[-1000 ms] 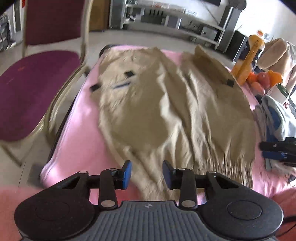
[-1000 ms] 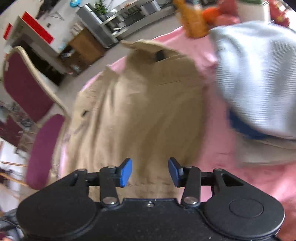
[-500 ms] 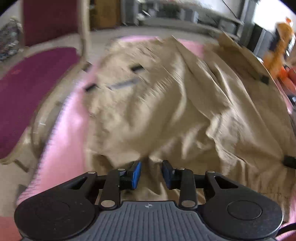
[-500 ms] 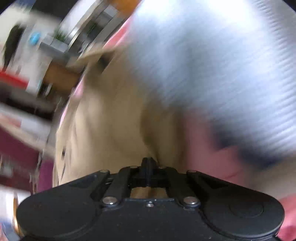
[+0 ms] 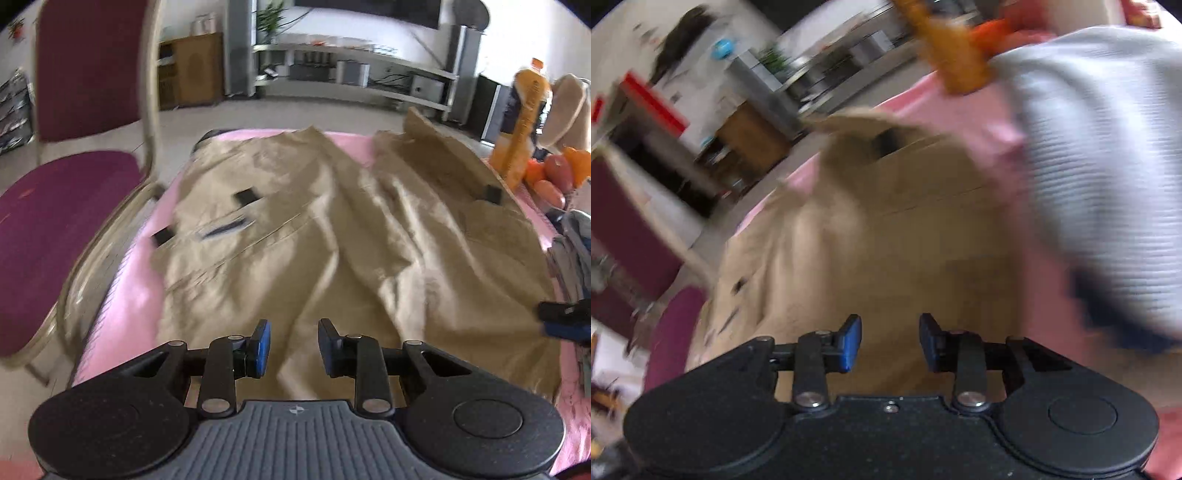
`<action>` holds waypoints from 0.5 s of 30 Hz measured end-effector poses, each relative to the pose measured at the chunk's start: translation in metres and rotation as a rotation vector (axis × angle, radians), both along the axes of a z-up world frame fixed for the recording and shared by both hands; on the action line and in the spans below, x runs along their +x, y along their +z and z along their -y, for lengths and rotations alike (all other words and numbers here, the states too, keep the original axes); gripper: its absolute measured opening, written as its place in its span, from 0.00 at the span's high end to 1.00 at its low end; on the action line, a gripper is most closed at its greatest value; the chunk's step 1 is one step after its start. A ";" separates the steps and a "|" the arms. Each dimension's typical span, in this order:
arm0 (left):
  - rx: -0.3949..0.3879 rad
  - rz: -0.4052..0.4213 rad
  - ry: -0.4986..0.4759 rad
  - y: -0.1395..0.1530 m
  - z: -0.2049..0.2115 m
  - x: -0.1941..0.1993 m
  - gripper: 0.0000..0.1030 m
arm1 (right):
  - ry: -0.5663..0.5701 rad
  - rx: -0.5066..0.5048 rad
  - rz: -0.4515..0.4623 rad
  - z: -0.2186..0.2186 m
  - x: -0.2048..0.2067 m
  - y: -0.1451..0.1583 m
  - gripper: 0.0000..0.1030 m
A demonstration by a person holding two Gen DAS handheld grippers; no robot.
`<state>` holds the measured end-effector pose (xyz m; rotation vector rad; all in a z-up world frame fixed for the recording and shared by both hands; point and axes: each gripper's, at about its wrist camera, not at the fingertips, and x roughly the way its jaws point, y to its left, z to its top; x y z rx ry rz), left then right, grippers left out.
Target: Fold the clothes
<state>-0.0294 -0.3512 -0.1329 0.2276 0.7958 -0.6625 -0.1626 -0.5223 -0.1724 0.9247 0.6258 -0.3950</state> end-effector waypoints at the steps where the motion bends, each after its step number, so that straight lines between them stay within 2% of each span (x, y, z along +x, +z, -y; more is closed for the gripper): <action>1: -0.006 -0.019 -0.017 0.002 0.001 0.000 0.75 | 0.042 0.040 0.026 0.000 0.004 0.001 0.67; 3: 0.019 -0.065 -0.037 -0.008 0.014 0.006 0.74 | 0.114 0.118 0.061 0.001 0.017 -0.002 0.67; 5: 0.050 -0.111 -0.057 -0.019 0.029 0.013 0.73 | 0.133 0.153 0.052 0.006 0.031 -0.008 0.66; 6: 0.096 -0.135 -0.037 -0.027 0.035 0.020 0.68 | 0.111 0.160 0.039 0.010 0.033 -0.014 0.66; 7: 0.109 -0.121 -0.013 -0.030 0.035 0.023 0.67 | 0.076 0.163 0.032 0.016 0.031 -0.019 0.66; 8: 0.128 -0.114 0.005 -0.031 0.035 0.025 0.67 | 0.040 0.166 0.025 0.021 0.029 -0.024 0.74; 11: 0.185 -0.092 0.027 -0.025 0.028 0.032 0.68 | -0.104 0.191 0.004 0.039 0.011 -0.032 0.80; 12: 0.211 -0.078 0.037 -0.021 0.026 0.033 0.73 | -0.154 0.191 -0.016 0.044 0.004 -0.028 0.80; 13: 0.238 -0.063 0.047 -0.018 0.023 0.035 0.76 | -0.180 0.171 -0.045 0.044 0.000 -0.017 0.75; 14: 0.225 -0.071 0.042 -0.009 0.018 0.038 0.78 | -0.192 0.146 -0.071 0.044 -0.001 -0.003 0.65; 15: 0.191 -0.070 0.024 0.006 0.012 0.038 0.78 | -0.186 0.118 -0.079 0.041 -0.002 0.012 0.63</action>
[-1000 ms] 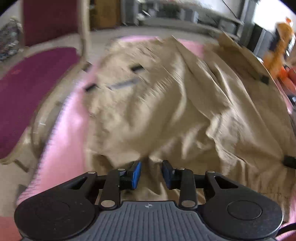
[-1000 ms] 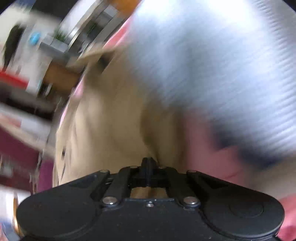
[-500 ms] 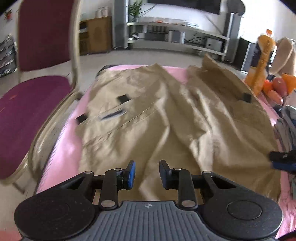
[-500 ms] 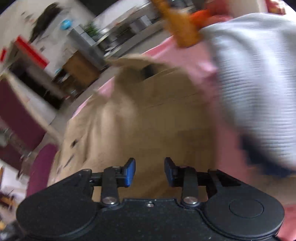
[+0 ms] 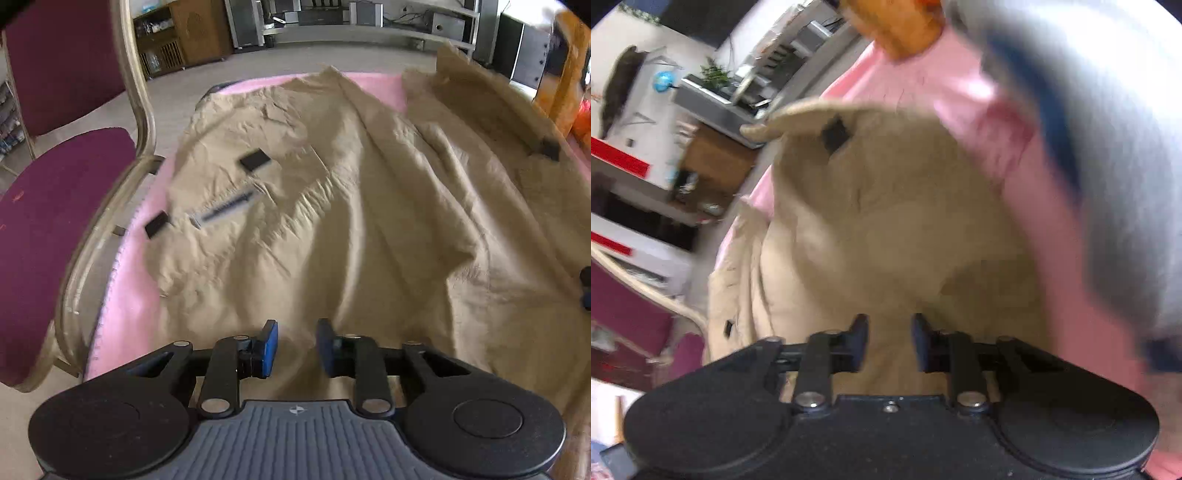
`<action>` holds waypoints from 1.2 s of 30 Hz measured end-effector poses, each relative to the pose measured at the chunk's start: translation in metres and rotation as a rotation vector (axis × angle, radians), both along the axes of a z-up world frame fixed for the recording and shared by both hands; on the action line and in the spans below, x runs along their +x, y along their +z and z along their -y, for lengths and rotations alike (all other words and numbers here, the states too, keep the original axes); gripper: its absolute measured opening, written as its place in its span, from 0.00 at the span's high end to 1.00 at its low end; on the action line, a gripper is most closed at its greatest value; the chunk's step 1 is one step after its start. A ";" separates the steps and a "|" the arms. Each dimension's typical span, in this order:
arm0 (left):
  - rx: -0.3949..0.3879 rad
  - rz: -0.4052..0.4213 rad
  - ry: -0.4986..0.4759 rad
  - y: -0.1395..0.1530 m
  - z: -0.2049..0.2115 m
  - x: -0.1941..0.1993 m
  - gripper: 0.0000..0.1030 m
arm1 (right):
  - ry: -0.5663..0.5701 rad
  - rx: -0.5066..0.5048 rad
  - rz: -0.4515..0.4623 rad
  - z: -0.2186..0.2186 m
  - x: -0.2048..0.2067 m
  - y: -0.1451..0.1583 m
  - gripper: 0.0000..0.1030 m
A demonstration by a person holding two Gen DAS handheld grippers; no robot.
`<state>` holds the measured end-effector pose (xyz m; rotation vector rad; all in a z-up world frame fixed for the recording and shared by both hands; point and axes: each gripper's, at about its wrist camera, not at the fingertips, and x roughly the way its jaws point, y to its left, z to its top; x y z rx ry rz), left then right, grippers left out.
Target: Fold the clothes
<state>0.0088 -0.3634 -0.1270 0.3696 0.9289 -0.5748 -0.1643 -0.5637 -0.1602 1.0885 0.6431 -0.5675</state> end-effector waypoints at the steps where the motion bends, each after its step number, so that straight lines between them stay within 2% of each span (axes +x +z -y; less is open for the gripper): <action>1: -0.037 0.004 -0.020 0.016 -0.005 0.000 0.78 | 0.031 -0.026 0.011 -0.004 0.002 0.017 0.62; 3: -0.105 0.034 -0.058 0.050 -0.015 0.000 0.69 | 0.094 -0.074 0.049 -0.010 0.011 0.058 0.59; 6: -0.176 0.111 -0.079 0.090 -0.017 0.006 0.64 | 0.178 -0.152 0.113 -0.016 0.025 0.117 0.46; 9: -0.218 0.164 -0.075 0.111 -0.008 0.019 0.63 | 0.207 -0.185 0.199 -0.005 0.044 0.141 0.43; 11: -0.211 0.179 -0.060 0.110 0.004 0.030 0.63 | 0.204 -0.205 0.228 0.008 0.067 0.138 0.43; 15: -0.197 0.140 -0.062 0.076 0.032 0.059 0.63 | 0.181 -0.238 0.160 0.036 0.118 0.105 0.43; 16: -0.191 0.127 -0.063 0.066 0.038 0.066 0.63 | 0.173 -0.227 0.138 0.044 0.132 0.091 0.43; 20: -0.170 0.070 -0.061 0.028 0.057 0.091 0.63 | 0.169 -0.073 0.018 0.082 0.180 0.016 0.50; 22: -0.159 0.045 -0.056 0.018 0.056 0.098 0.63 | 0.162 -0.141 -0.081 0.100 0.192 0.005 0.54; 23: -0.151 0.039 -0.057 0.015 0.056 0.102 0.63 | 0.152 -0.192 -0.135 0.109 0.196 0.002 0.61; 24: -0.147 0.043 -0.053 0.013 0.056 0.105 0.63 | 0.142 -0.243 -0.189 0.119 0.200 -0.001 0.63; 25: -0.144 0.050 -0.048 0.011 0.055 0.108 0.63 | 0.114 -0.327 -0.236 0.127 0.202 0.003 0.65; 26: -0.138 0.057 -0.042 0.010 0.055 0.109 0.63 | 0.066 -0.434 -0.264 0.133 0.199 0.014 0.63; 27: -0.133 0.062 -0.037 0.009 0.055 0.110 0.63 | 0.018 -0.531 -0.280 0.136 0.196 0.026 0.60; 28: -0.128 0.064 -0.033 0.008 0.056 0.110 0.63 | -0.018 -0.596 -0.276 0.139 0.192 0.037 0.51; 30: -0.118 0.070 -0.031 0.007 0.057 0.109 0.63 | -0.050 -0.633 -0.228 0.138 0.181 0.056 0.49; 33: -0.106 0.093 -0.039 0.008 0.059 0.104 0.62 | -0.059 -0.645 -0.217 0.128 0.170 0.073 0.48; 36: -0.102 0.111 -0.040 0.009 0.057 0.103 0.59 | -0.017 -0.543 -0.179 0.124 0.163 0.075 0.48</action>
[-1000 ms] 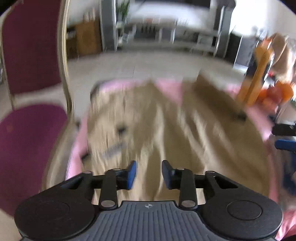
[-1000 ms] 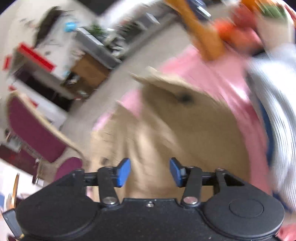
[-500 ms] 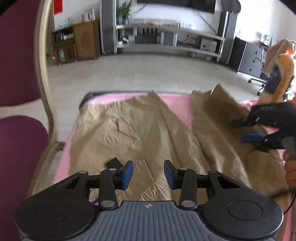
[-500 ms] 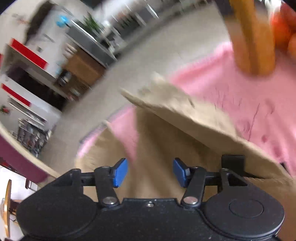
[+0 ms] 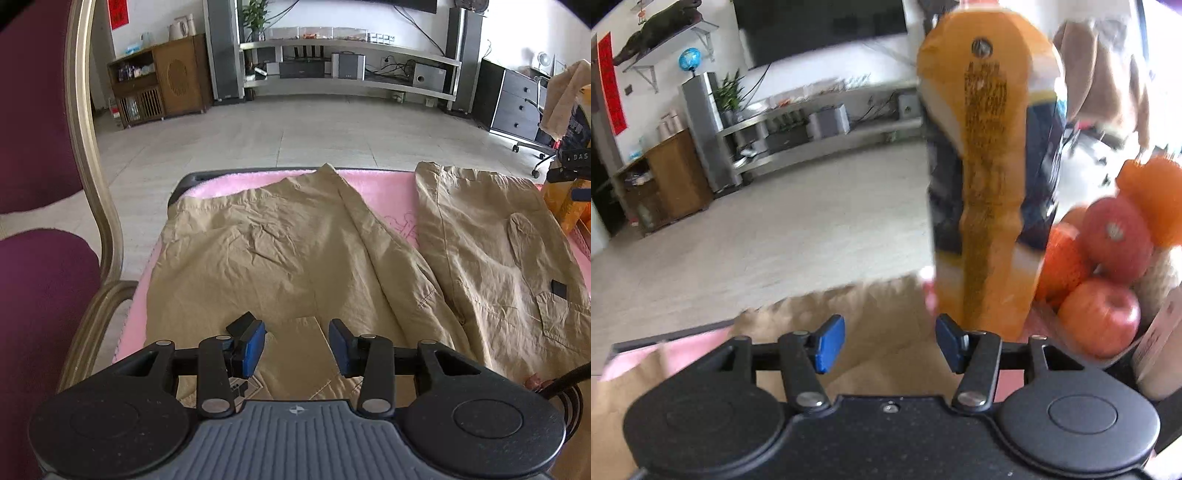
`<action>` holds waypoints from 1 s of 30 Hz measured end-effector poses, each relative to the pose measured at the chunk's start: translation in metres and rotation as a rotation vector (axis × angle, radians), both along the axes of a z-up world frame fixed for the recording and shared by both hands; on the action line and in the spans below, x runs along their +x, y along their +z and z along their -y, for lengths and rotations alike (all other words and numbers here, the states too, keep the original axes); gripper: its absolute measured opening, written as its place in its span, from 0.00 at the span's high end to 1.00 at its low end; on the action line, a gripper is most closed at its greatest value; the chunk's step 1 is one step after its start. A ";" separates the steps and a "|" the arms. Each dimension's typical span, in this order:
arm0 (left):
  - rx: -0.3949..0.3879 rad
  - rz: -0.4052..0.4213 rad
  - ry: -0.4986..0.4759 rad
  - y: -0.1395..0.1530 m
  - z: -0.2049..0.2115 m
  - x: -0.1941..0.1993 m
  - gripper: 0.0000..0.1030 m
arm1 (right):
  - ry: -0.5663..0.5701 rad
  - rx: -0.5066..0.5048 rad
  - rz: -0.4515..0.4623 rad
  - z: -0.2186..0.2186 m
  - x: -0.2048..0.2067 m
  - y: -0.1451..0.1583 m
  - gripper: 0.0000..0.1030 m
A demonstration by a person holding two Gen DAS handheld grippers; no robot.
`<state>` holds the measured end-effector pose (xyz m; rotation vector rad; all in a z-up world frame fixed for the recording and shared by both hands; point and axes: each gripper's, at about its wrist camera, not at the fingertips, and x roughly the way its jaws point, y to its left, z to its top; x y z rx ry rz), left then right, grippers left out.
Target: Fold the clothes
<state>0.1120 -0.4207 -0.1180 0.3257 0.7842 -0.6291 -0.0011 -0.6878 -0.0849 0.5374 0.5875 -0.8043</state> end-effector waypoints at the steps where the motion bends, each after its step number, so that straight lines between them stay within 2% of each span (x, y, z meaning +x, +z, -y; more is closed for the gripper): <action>1: 0.000 -0.003 0.006 -0.001 -0.001 0.003 0.59 | 0.025 0.050 0.012 -0.001 -0.001 -0.002 0.50; 4: -0.013 -0.039 0.039 -0.008 -0.008 0.016 0.61 | 0.136 0.208 0.041 -0.008 -0.001 -0.011 0.61; 8: -0.026 -0.131 0.086 -0.036 -0.018 0.044 0.71 | 0.390 0.511 0.067 -0.031 0.026 -0.045 0.63; 9: -0.022 -0.149 0.101 -0.045 -0.020 0.051 0.74 | 0.445 0.545 0.065 -0.042 0.034 -0.051 0.63; 10: -0.027 -0.151 0.111 -0.052 -0.024 0.056 0.68 | 0.500 0.579 0.064 -0.053 0.043 -0.056 0.62; 12: -0.034 -0.102 0.121 -0.054 -0.028 0.060 0.67 | 0.623 0.609 0.059 -0.079 0.061 -0.064 0.62; 13: 0.016 -0.032 0.149 -0.053 -0.025 0.060 0.68 | 0.679 0.611 0.050 -0.090 0.069 -0.065 0.62; 15: 0.142 0.110 0.196 -0.058 -0.017 0.061 0.74 | 0.743 0.543 -0.044 -0.104 0.089 -0.069 0.63; 16: 0.184 0.141 0.221 -0.060 -0.018 0.067 0.74 | 0.730 0.486 -0.097 -0.107 0.094 -0.071 0.81; 17: 0.174 0.134 0.242 -0.059 -0.025 0.075 0.74 | 0.703 0.444 -0.134 -0.107 0.099 -0.072 0.97; 18: 0.138 0.098 0.272 -0.054 -0.034 0.087 0.73 | 0.672 0.407 -0.153 -0.105 0.102 -0.070 0.98; 19: 0.099 0.056 0.304 -0.048 -0.044 0.099 0.72 | 0.635 0.359 -0.153 -0.104 0.103 -0.063 0.95; 20: 0.058 0.014 0.328 -0.042 -0.052 0.111 0.65 | 0.603 0.286 -0.151 -0.103 0.105 -0.052 0.83; 21: 0.022 -0.014 0.345 -0.037 -0.060 0.123 0.51 | 0.594 0.237 -0.135 -0.100 0.108 -0.042 0.76; 23: -0.049 -0.062 0.377 -0.028 -0.074 0.145 0.43 | 0.613 0.226 -0.075 -0.094 0.115 -0.027 0.57; 25: -0.088 -0.113 0.373 -0.028 -0.080 0.164 0.42 | 0.599 0.172 -0.055 -0.093 0.122 -0.019 0.53; 28: -0.086 -0.163 0.344 -0.040 -0.072 0.179 0.44 | 0.567 0.104 -0.071 -0.093 0.145 -0.023 0.53; 30: -0.059 -0.142 0.315 -0.046 -0.059 0.180 0.46 | 0.547 0.093 -0.069 -0.089 0.165 -0.032 0.53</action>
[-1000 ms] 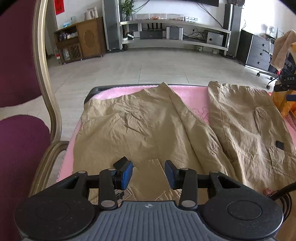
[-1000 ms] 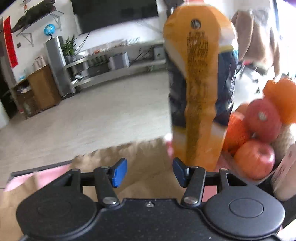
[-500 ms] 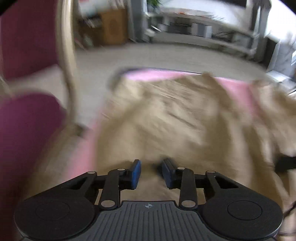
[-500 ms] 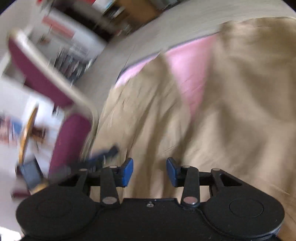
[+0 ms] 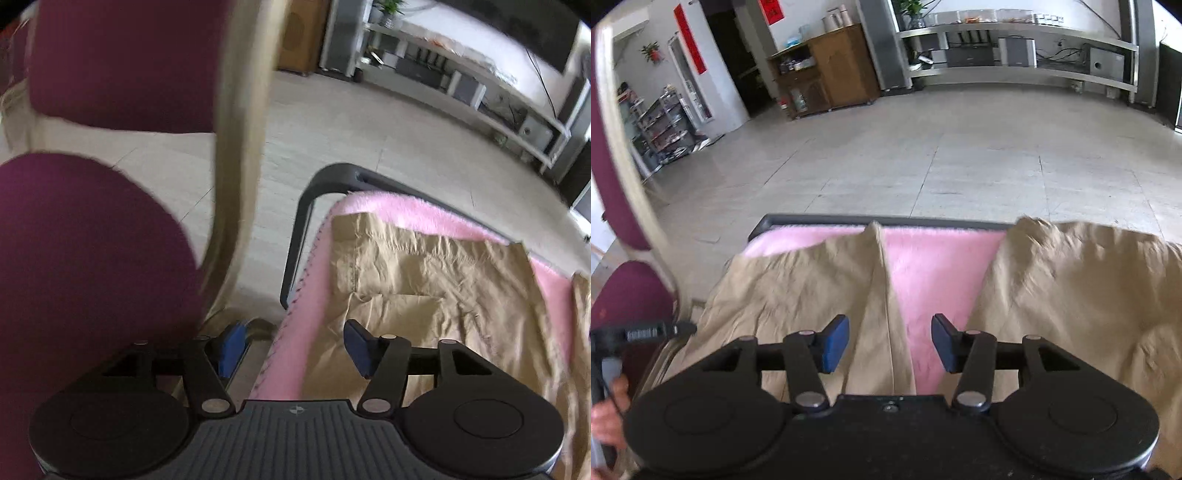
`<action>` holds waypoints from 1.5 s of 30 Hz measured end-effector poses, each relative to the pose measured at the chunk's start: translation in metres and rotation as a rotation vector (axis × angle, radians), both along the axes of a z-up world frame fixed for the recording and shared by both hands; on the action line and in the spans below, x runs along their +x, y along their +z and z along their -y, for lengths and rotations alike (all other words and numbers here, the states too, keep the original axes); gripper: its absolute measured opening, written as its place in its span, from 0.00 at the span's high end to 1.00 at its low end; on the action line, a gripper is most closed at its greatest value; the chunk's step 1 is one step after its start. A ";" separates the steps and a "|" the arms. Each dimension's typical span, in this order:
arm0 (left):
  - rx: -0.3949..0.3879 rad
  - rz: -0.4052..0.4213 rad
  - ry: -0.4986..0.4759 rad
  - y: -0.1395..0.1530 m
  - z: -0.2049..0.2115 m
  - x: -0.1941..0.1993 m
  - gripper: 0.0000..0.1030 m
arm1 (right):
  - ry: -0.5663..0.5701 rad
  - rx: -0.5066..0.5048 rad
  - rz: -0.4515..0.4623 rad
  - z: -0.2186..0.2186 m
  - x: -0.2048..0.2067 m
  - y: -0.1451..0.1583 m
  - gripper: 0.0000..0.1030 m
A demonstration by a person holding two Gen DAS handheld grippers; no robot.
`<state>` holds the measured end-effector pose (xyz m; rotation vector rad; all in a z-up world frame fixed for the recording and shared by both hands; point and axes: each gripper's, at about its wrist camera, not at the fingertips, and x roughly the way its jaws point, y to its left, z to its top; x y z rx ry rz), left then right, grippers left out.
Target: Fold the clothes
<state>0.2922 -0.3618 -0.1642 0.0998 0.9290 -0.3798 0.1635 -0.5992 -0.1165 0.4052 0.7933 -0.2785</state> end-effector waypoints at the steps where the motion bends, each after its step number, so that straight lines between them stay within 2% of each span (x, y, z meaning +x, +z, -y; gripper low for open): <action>1: 0.011 0.015 -0.016 -0.002 0.006 0.000 0.46 | -0.005 -0.006 -0.003 0.001 0.009 -0.008 0.53; 4: 0.044 0.066 -0.076 -0.006 0.020 0.000 0.54 | -0.009 -0.036 -0.035 -0.002 0.037 -0.028 0.53; 7: 0.103 0.131 -0.155 -0.009 0.039 -0.006 0.75 | -0.004 -0.095 -0.104 -0.012 0.060 -0.050 0.54; 8: 0.135 0.168 -0.178 -0.009 0.045 -0.011 0.93 | -0.001 -0.113 -0.121 -0.016 0.064 -0.056 0.65; 9: 0.177 0.238 -0.173 -0.008 0.048 -0.018 0.98 | 0.007 -0.143 -0.116 -0.022 0.063 -0.057 0.72; 10: 0.220 0.316 -0.161 -0.005 0.050 -0.025 0.99 | 0.025 -0.174 -0.095 -0.029 0.062 -0.055 0.99; 13: 0.319 0.525 -0.122 0.002 0.058 -0.038 1.00 | 0.038 -0.232 0.052 -0.043 0.048 -0.041 0.98; 15: 0.339 0.515 -0.105 -0.001 0.060 -0.032 1.00 | 0.020 -0.257 0.093 -0.046 0.045 -0.041 0.98; 17: 0.355 0.488 -0.088 -0.005 0.061 -0.025 0.99 | -0.003 -0.275 0.058 -0.044 0.050 -0.051 0.98; 19: 0.281 0.356 -0.066 -0.005 0.049 -0.015 0.86 | -0.024 -0.276 0.005 -0.042 0.054 -0.062 0.95; 21: 0.165 0.207 -0.036 -0.001 0.032 -0.003 0.63 | -0.034 -0.240 -0.017 -0.038 0.052 -0.061 0.85; 22: 0.098 0.158 -0.006 0.004 0.021 0.003 0.60 | -0.036 -0.217 -0.021 -0.036 0.050 -0.059 0.73; 23: 0.044 0.123 0.009 0.010 0.014 0.008 0.58 | -0.044 -0.181 -0.013 -0.032 0.047 -0.056 0.63; 24: -0.008 0.089 0.021 0.015 0.008 0.013 0.58 | -0.056 -0.131 0.006 -0.025 0.042 -0.052 0.63; 27: -0.050 0.005 -0.019 0.019 0.011 0.023 0.55 | -0.095 0.008 0.049 -0.007 0.032 -0.046 0.62; 30: 0.013 -0.027 -0.033 0.009 0.020 0.027 0.59 | -0.125 0.078 0.061 0.003 0.026 -0.047 0.63; 31: 0.010 -0.030 -0.033 0.006 0.019 0.026 0.61 | -0.128 0.090 0.063 0.005 0.025 -0.048 0.63; 33: -0.007 -0.032 -0.036 0.001 0.018 0.024 0.75 | -0.114 0.075 0.054 0.003 0.028 -0.051 0.67; 34: -0.003 -0.013 -0.048 -0.001 0.021 0.023 0.79 | -0.107 0.063 0.048 0.003 0.030 -0.053 0.69; 35: 0.005 0.011 -0.062 -0.001 0.024 0.021 0.83 | -0.102 0.050 0.042 0.002 0.032 -0.056 0.69; 38: 0.068 0.069 -0.112 -0.005 0.041 0.015 0.85 | -0.093 0.017 0.028 -0.002 0.037 -0.061 0.70; 39: 0.081 0.092 -0.128 -0.005 0.044 0.011 0.93 | -0.092 0.008 0.025 -0.003 0.037 -0.062 0.72; 40: 0.094 0.115 -0.142 -0.005 0.046 0.007 0.97 | -0.082 -0.010 0.018 -0.006 0.039 -0.063 0.87; 41: 0.117 0.153 -0.144 -0.005 0.048 0.003 0.99 | -0.059 -0.035 0.009 -0.009 0.040 -0.062 0.96; 43: 0.173 0.244 -0.135 -0.003 0.054 -0.006 0.99 | -0.022 -0.105 0.024 -0.020 0.041 -0.057 0.98; 45: 0.232 0.354 -0.118 0.002 0.061 -0.016 0.99 | -0.003 -0.158 0.083 -0.031 0.039 -0.050 0.98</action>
